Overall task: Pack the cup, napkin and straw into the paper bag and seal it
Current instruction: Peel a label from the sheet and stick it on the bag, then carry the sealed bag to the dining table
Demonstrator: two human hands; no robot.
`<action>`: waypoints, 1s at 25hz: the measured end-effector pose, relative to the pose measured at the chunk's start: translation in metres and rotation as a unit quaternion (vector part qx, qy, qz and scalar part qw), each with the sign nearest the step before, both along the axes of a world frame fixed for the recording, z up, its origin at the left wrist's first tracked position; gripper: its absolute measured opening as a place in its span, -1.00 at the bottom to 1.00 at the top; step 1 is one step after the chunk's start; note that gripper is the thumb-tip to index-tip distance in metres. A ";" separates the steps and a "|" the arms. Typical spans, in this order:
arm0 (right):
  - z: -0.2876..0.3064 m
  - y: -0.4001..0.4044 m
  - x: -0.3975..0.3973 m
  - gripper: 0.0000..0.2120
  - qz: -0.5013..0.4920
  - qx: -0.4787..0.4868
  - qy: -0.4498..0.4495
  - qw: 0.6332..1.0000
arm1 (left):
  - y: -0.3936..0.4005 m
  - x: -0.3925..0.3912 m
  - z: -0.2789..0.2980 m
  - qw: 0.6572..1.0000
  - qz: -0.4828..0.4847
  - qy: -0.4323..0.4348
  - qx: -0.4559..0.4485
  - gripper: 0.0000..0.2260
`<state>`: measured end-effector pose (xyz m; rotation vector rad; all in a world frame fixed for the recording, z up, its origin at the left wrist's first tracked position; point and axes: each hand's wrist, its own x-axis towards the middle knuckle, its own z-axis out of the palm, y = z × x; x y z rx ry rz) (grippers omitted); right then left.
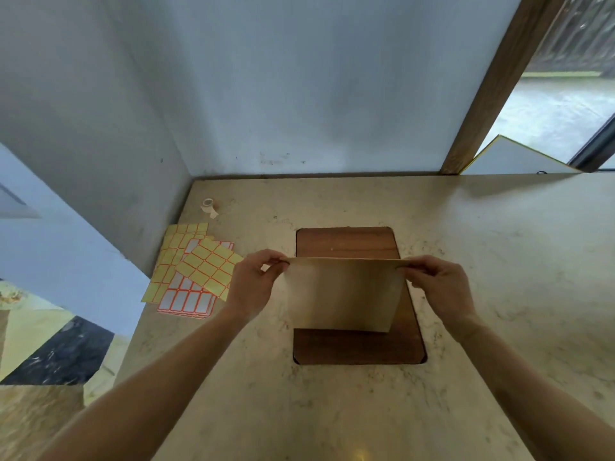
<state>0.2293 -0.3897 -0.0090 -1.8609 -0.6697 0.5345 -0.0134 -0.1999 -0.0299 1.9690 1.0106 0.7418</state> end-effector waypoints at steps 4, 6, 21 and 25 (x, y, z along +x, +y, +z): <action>0.023 0.005 0.007 -0.81 0.036 0.040 -0.011 0.998 | -0.009 -0.005 0.022 0.999 0.023 -0.016 0.015 -0.87; 0.040 0.005 0.010 -0.84 0.069 0.067 0.000 0.995 | -0.015 -0.010 0.039 0.999 0.032 -0.027 0.026 -0.87; 0.145 0.059 -0.072 -0.92 0.337 0.171 -0.043 0.925 | -0.107 -0.140 0.148 0.950 0.281 -0.113 0.070 -0.91; 0.156 0.069 -0.142 -0.91 0.414 0.184 -0.036 0.891 | -0.150 -0.212 0.159 0.920 0.366 -0.107 0.087 -0.91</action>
